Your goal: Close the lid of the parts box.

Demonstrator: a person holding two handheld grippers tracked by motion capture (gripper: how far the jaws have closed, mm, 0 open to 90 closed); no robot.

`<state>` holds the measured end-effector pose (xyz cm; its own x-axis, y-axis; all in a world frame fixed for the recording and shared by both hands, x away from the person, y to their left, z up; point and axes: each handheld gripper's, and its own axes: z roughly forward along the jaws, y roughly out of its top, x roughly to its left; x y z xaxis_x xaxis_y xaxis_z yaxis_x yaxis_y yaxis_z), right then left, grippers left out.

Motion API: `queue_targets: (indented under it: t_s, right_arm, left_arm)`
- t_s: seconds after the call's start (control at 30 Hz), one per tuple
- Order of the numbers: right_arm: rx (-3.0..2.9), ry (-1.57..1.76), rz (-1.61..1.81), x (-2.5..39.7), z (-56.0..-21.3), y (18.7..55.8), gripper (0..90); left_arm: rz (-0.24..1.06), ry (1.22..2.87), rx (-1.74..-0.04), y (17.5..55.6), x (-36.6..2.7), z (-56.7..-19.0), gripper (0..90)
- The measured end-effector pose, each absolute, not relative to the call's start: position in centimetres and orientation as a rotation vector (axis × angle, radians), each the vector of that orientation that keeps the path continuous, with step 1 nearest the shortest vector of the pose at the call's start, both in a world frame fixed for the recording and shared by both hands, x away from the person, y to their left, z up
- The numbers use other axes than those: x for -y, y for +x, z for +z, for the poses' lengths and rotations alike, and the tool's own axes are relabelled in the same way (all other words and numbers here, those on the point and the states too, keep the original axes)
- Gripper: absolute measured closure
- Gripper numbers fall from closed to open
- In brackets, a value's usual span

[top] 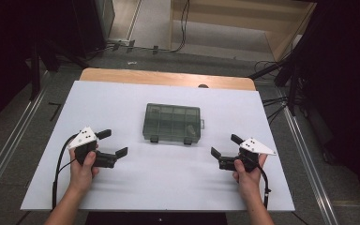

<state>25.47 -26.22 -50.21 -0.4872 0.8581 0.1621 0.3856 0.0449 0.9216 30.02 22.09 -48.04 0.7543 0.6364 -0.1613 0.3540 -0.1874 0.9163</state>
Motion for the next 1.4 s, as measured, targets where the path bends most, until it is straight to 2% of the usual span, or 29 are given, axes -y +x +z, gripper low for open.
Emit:
queue_targets:
  t_s: [1.4]
  right_arm:
    - [-1.82, 1.334, 1.357, 31.9, -50.9, 22.3, 0.0]
  left_arm:
    - [0.411, 1.808, -0.885, 27.3, -29.4, -48.4, 0.0]
